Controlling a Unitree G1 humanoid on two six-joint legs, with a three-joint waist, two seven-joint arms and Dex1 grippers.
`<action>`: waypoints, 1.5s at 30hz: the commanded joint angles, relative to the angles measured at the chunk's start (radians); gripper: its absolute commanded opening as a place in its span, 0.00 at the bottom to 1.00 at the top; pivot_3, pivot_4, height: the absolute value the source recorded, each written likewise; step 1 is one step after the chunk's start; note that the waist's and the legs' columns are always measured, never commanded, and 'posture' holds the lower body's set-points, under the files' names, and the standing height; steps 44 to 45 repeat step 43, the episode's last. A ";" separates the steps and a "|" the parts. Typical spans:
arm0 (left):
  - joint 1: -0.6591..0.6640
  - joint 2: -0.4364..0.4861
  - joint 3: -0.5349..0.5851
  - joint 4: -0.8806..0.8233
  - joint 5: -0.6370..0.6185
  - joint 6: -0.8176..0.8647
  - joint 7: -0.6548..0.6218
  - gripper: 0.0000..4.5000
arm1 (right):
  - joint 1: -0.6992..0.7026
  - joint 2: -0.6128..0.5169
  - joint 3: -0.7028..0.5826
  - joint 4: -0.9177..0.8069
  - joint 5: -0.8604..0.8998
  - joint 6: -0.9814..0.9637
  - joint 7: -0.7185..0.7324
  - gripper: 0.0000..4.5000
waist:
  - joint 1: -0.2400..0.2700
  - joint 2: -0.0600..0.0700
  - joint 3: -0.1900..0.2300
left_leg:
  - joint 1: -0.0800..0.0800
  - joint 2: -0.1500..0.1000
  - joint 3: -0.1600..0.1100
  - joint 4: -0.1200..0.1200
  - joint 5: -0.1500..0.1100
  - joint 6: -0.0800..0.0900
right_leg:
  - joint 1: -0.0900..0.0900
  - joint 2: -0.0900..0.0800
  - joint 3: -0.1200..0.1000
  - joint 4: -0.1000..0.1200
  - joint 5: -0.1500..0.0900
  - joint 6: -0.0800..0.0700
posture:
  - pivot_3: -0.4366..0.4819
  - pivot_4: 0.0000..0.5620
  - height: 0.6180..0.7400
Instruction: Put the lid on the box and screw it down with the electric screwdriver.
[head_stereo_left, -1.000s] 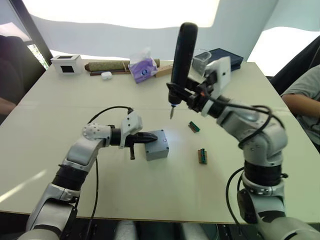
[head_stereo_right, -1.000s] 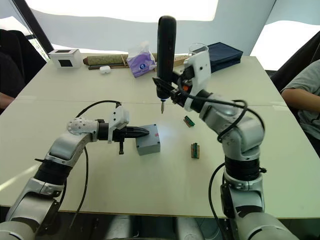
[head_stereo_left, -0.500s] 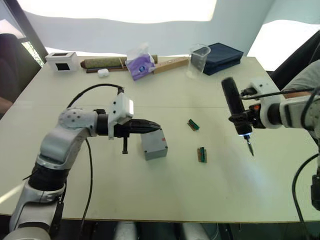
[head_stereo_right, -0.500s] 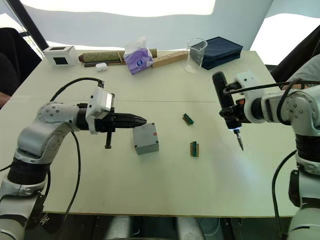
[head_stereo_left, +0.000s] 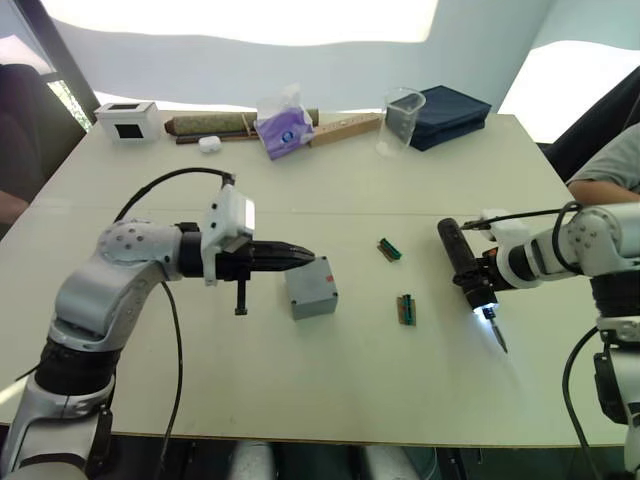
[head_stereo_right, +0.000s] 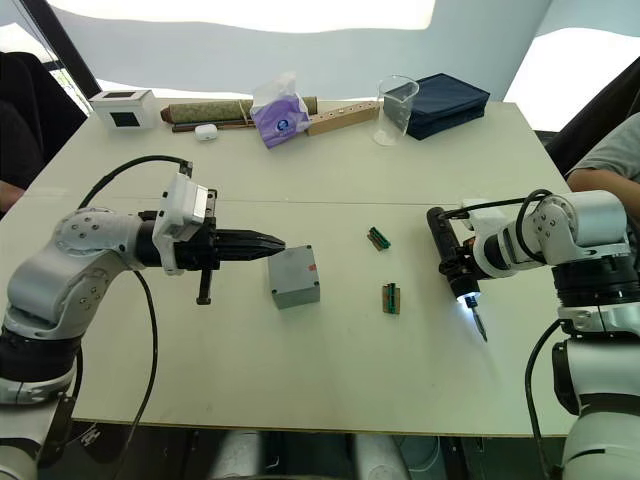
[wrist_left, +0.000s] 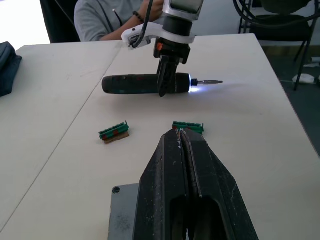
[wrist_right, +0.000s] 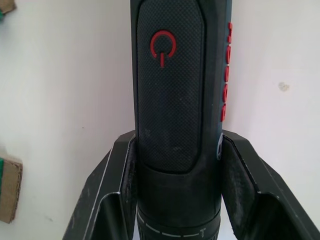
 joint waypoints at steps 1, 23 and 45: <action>0.004 0.022 0.028 -0.038 -0.018 0.005 0.012 0.00 | -0.009 0.021 -0.030 0.023 -0.038 0.006 -0.017 0.60 | -0.002 0.000 0.000 | 0.000 0.000 0.000 0.001 0.000 0.000 | 0.000 0.000 0.000 0.000 0.000 0.000 | 0.48 0.27 1.00; 0.250 0.332 0.266 0.058 -0.035 0.096 -0.038 0.33 | 0.376 -0.511 -0.399 -0.407 0.029 -0.627 1.031 1.00 | 0.002 0.002 0.004 | 0.000 0.000 0.000 -0.001 0.000 0.000 | -0.001 0.000 -0.001 0.001 0.000 0.000 | 0.48 0.27 1.00; 0.383 0.495 0.509 0.158 -0.049 0.054 -0.219 0.99 | 0.789 -0.444 -0.746 -0.693 -0.045 -0.701 1.113 1.00 | 0.001 0.002 0.005 | 0.005 0.000 0.001 0.000 0.000 0.000 | 0.003 -0.001 -0.001 0.003 0.000 0.000 | 0.48 0.27 1.00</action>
